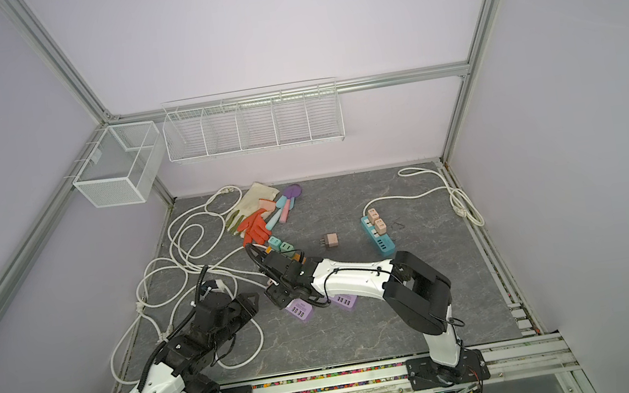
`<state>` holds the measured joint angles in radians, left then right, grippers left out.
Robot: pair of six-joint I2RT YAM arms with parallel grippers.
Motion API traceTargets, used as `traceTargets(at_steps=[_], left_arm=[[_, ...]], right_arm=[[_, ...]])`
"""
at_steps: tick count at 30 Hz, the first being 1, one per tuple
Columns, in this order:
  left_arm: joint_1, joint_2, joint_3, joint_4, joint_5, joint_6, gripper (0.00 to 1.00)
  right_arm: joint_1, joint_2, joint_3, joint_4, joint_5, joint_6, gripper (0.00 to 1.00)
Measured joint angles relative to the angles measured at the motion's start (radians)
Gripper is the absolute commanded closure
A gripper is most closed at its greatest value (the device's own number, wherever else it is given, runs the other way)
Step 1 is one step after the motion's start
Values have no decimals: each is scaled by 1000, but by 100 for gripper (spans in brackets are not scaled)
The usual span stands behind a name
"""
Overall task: Pull the plug off the socket
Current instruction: 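Move the right gripper back toward the purple strip's remaining pink plug, then close the right gripper on the pink plug in the purple strip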
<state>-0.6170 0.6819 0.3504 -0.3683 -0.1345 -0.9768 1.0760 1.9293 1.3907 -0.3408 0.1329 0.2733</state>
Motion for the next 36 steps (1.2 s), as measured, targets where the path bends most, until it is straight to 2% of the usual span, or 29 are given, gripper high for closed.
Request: traceTargets(at_steps=[14, 19, 26, 36], left_arm=[[2, -43, -17, -27, -7, -10, 43], [2, -42, -17, -27, -7, -10, 43], [2, -42, -17, -27, -7, -10, 42], [2, -42, -27, -13, 31, -17, 44]], right_arm=[[0, 109, 92, -16, 10, -44, 50], [0, 140, 110, -23, 21, -63, 58], [-1, 149, 116, -32, 24, -82, 70], [0, 140, 99, -18, 24, -86, 78]])
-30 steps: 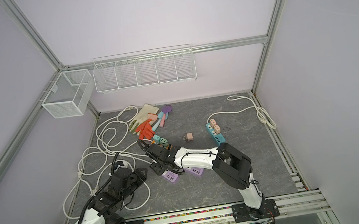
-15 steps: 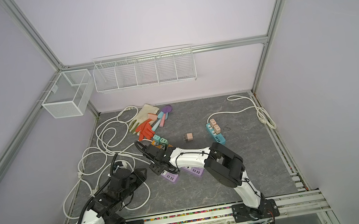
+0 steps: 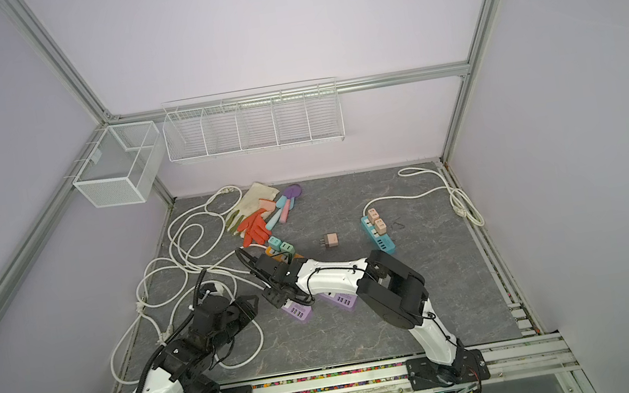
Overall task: Pull the plug off the socket
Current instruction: 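Close the right gripper on the pink plug in the purple strip, then pull the pink plug out with the right gripper while the left holds the strip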
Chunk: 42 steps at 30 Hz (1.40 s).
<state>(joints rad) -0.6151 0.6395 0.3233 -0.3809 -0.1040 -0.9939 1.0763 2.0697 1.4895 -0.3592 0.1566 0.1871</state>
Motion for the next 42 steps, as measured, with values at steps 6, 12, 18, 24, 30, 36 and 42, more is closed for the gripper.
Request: traceTargets(at_steps=[6, 12, 18, 24, 30, 36, 42], left_arm=[[0, 14, -42, 47, 64, -16, 46], [0, 89, -61, 133, 121, -20, 50], [0, 211, -68, 248, 167, -26, 53], [0, 299, -68, 332, 186, -26, 56], [0, 334, -70, 375, 188, -26, 58], [0, 363, -75, 398, 188, -26, 58], [0, 409, -80, 422, 190, -35, 60]], right_arm=[[13, -48, -74, 21, 3, 26, 79], [40, -94, -133, 20, 15, 58, 80], [46, -108, -151, 21, 12, 79, 80], [47, -108, -151, 21, 11, 83, 80], [47, -108, -150, 20, 11, 90, 80], [47, -108, -150, 20, 11, 98, 80], [47, -108, -150, 21, 10, 101, 81]])
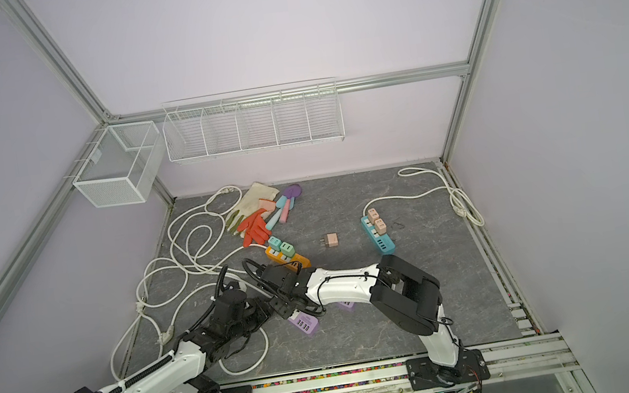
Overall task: Pull the plug off the socket
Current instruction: 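Pull the pink plug out with the right gripper while the left holds the strip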
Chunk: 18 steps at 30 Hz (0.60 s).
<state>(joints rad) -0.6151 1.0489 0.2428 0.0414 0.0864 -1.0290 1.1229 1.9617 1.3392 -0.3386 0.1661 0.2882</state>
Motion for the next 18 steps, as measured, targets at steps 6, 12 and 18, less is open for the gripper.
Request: traceTargets(at_steps=[6, 12, 18], left_arm=[[4, 34, 0, 40, 18, -10, 63], [6, 77, 3, 91, 29, -12, 67], [6, 86, 3, 104, 32, -18, 70]], right_arm=[[-2, 0, 0, 0, 9, 0, 81], [-8, 0, 0, -2, 23, 0, 81], [-10, 0, 1, -4, 25, 0, 81]])
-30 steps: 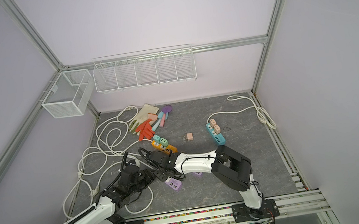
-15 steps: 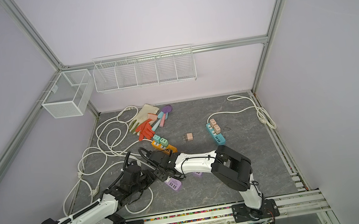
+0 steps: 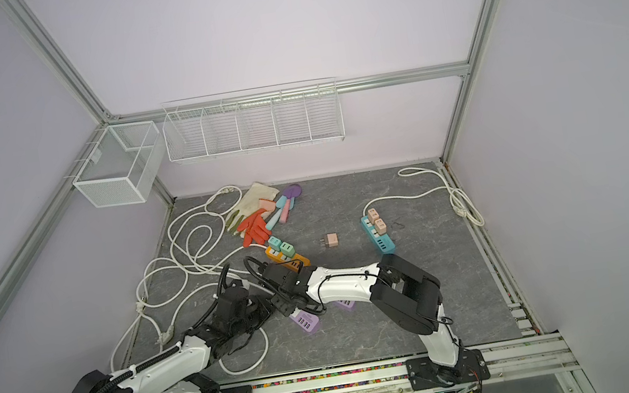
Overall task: Pull the plug off the socket
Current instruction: 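Pull the pink plug out with the right gripper while the left holds the strip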
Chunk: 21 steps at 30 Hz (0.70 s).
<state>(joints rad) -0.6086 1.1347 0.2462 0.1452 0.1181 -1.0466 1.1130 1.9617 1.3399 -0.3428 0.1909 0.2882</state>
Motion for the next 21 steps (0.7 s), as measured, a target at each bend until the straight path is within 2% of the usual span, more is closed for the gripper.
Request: traceTargets(at_steps=[21], left_arm=[[0, -27, 0, -31, -8, 0, 72]], right_arm=[[-19, 2, 20, -33, -45, -3, 82]])
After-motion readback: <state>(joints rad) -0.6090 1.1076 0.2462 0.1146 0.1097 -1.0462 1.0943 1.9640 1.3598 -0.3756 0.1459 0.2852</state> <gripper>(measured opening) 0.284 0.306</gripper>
